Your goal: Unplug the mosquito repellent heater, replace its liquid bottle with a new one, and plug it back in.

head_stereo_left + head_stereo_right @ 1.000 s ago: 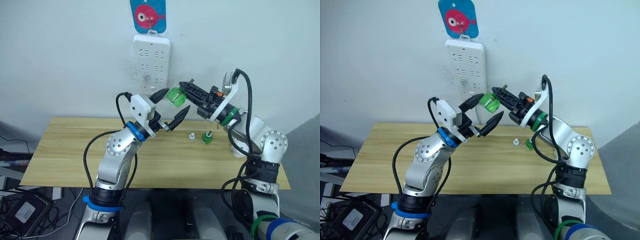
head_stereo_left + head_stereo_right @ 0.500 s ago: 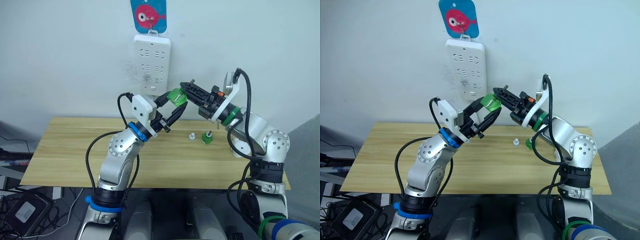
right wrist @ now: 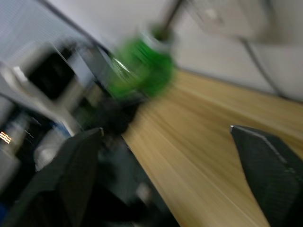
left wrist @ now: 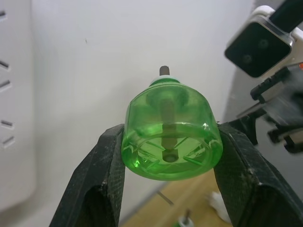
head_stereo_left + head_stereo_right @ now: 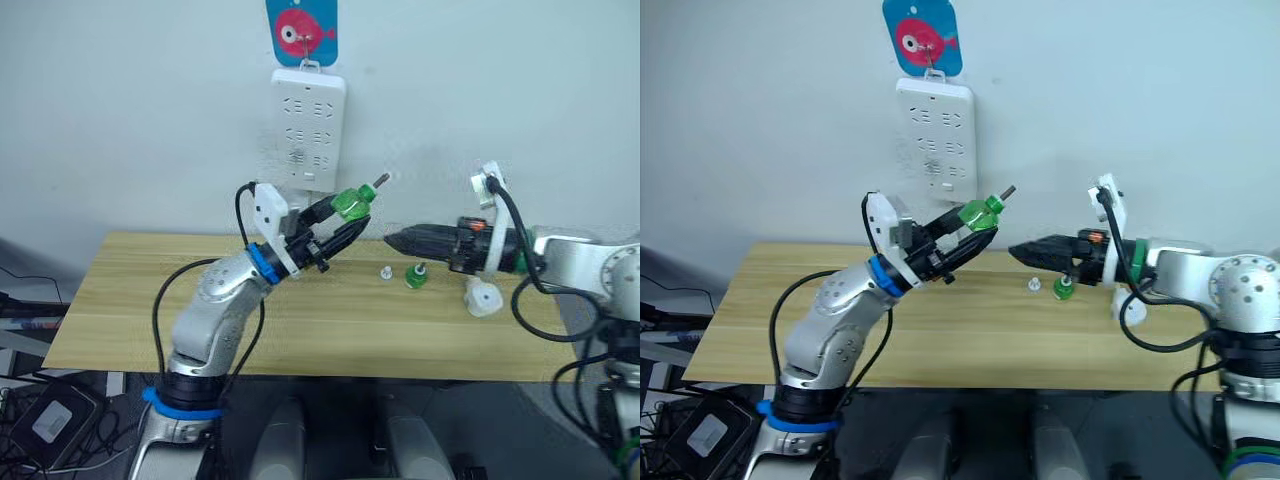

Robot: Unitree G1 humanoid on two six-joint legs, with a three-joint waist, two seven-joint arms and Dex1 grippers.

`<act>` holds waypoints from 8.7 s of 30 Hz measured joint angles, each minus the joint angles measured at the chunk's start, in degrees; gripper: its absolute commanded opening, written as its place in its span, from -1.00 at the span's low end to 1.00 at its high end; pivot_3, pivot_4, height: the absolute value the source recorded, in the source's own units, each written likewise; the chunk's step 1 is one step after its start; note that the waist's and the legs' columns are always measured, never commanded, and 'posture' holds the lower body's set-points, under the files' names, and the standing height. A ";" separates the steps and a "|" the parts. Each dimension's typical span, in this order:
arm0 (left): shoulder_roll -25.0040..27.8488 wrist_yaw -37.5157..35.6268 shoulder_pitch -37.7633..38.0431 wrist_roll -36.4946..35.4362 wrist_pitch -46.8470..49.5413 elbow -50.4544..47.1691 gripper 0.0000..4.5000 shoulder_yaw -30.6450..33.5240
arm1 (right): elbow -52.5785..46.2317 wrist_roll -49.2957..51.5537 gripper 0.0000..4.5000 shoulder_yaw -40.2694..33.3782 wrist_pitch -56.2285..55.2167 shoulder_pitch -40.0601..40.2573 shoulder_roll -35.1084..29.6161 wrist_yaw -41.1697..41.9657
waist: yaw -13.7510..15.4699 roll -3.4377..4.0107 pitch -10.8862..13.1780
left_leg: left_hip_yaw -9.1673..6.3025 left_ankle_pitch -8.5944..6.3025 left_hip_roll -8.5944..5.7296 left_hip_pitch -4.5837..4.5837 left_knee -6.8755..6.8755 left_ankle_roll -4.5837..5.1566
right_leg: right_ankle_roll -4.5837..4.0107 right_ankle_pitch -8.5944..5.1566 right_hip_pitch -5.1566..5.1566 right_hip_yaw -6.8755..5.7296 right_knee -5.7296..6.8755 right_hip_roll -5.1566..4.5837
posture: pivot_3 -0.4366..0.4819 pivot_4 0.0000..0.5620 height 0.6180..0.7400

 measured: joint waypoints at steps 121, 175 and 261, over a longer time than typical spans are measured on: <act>8.56 -12.99 0.97 -14.29 16.70 -3.61 0.00 -1.58 | 24.58 3.26 0.32 2.55 23.87 -14.47 -3.18 21.62 | -0.15 0.15 -0.09 | 0.13 -0.02 -0.01 -0.07 0.02 0.03 | 0.07 0.06 -0.02 0.12 -0.11 0.00 | -0.12 -0.17 1.00; 9.85 -15.36 -1.85 -15.30 18.88 -3.37 0.00 -1.23 | 24.13 15.98 0.32 1.33 23.38 -12.69 -4.47 13.62 | -0.11 0.16 -0.09 | 0.12 -0.02 0.02 -0.07 0.03 0.03 | 0.08 0.06 -0.03 0.11 -0.10 0.04 | -0.09 -0.24 1.00; 11.07 -16.50 -5.84 -15.10 18.81 -1.79 0.00 -0.05 | 27.09 23.33 0.32 3.40 22.35 -15.30 -3.14 6.74 | -0.21 0.14 -0.07 | 0.12 -0.03 0.03 -0.08 0.00 0.05 | 0.08 0.05 -0.04 0.13 -0.13 0.06 | -0.10 -0.19 1.00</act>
